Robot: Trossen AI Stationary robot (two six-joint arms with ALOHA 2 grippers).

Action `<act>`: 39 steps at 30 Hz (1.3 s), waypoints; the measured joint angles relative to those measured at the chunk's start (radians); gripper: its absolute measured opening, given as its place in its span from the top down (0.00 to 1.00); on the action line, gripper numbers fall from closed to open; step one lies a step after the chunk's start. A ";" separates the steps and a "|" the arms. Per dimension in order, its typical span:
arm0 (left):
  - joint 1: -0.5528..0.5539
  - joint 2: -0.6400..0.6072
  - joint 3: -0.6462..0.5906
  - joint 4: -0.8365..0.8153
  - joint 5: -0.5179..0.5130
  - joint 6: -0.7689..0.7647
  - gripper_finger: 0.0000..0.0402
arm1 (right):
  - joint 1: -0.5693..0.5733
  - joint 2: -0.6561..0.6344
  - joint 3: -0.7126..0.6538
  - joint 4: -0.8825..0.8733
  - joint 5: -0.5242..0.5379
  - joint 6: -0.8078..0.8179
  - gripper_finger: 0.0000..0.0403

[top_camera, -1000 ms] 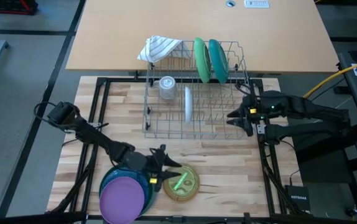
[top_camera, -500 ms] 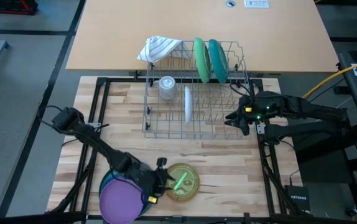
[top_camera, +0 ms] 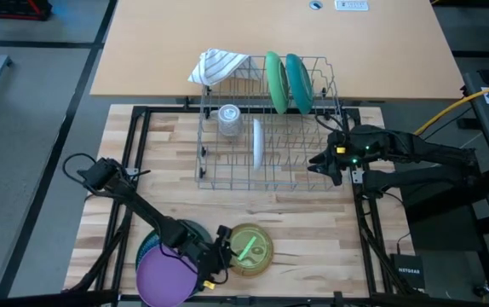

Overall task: Sort dishes
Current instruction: Put the transparent green plate in the dishwasher rack

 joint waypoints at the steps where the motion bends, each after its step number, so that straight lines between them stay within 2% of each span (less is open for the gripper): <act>1: 0.000 0.000 0.000 -0.008 0.009 0.005 0.63 | 0.000 0.000 0.000 0.000 0.000 0.000 0.56; 6: 0.000 0.000 0.000 -0.025 0.042 0.055 0.63 | 0.000 0.000 0.000 0.000 -0.002 0.000 0.56; 15: 0.002 0.000 0.000 -0.114 0.043 0.138 0.64 | 0.000 0.000 0.000 0.000 -0.001 0.000 0.56; 26: 0.021 0.000 0.000 -0.109 0.039 0.160 0.74 | 0.000 0.000 0.000 0.000 0.000 0.000 0.56; 39: 0.029 0.000 0.000 -0.109 0.048 0.255 0.74 | 0.000 0.000 0.000 0.000 -0.002 0.000 0.56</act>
